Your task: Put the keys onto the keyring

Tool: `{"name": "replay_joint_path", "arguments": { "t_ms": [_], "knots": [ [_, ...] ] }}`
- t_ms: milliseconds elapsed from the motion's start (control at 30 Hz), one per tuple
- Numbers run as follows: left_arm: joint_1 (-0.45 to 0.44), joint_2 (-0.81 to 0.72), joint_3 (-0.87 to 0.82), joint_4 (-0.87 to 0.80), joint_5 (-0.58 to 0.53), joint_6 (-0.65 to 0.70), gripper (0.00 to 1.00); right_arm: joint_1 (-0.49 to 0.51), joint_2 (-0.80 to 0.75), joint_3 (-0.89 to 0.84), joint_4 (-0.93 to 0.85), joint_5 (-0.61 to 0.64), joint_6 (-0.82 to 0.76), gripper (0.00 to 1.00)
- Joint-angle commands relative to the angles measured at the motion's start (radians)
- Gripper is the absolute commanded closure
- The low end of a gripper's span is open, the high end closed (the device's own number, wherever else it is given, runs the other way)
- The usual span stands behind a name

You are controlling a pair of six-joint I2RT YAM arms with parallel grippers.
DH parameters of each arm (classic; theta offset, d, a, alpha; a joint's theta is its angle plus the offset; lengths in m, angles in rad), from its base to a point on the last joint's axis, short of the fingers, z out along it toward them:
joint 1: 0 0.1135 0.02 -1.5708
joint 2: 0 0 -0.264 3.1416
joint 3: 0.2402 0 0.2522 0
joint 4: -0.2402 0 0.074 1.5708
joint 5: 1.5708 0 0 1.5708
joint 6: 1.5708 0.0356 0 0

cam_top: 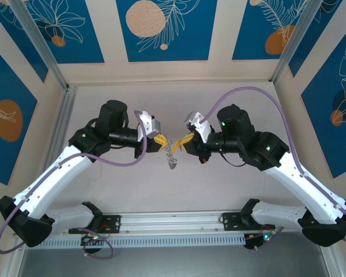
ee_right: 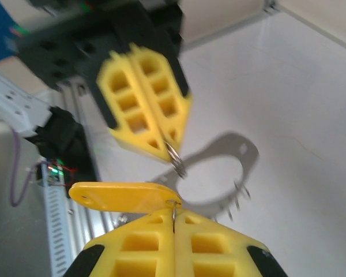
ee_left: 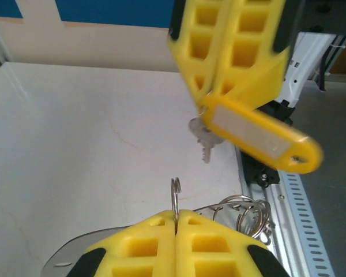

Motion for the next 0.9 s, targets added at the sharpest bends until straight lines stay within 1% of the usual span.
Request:
{"name": "replay_joint_path", "arguments": {
  "t_ms": [0,100,167,367,500,633,700,867],
  "knots": [
    [-0.015,-0.031,0.051,-0.037,-0.043,0.05,1.0,0.018,0.05,0.044,-0.153,0.184,-0.056,1.0],
    [-0.021,-0.038,0.062,-0.058,-0.048,0.059,1.0,0.027,0.079,0.059,-0.187,0.252,-0.063,1.0],
    [-0.033,-0.038,0.069,-0.07,-0.039,0.063,1.0,0.04,0.094,0.067,-0.184,0.266,-0.065,1.0],
    [-0.045,-0.037,0.059,-0.031,0.018,0.03,1.0,0.088,0.104,0.066,-0.093,0.232,-0.072,1.0],
    [-0.048,-0.019,0.048,-0.009,0.03,0.019,1.0,0.148,0.062,0.031,0.01,0.176,-0.092,1.0],
    [-0.048,-0.002,0.028,0.008,0.015,0.024,1.0,0.153,-0.022,-0.024,0.122,0.063,-0.088,1.0],
    [-0.048,0.01,0.022,0.012,0.009,0.025,1.0,0.155,-0.058,-0.044,0.15,0.015,-0.092,1.0],
    [-0.048,0.026,0.021,0.036,0.03,0.003,1.0,0.147,-0.107,-0.075,0.16,-0.05,-0.08,1.0]
  ]
}}
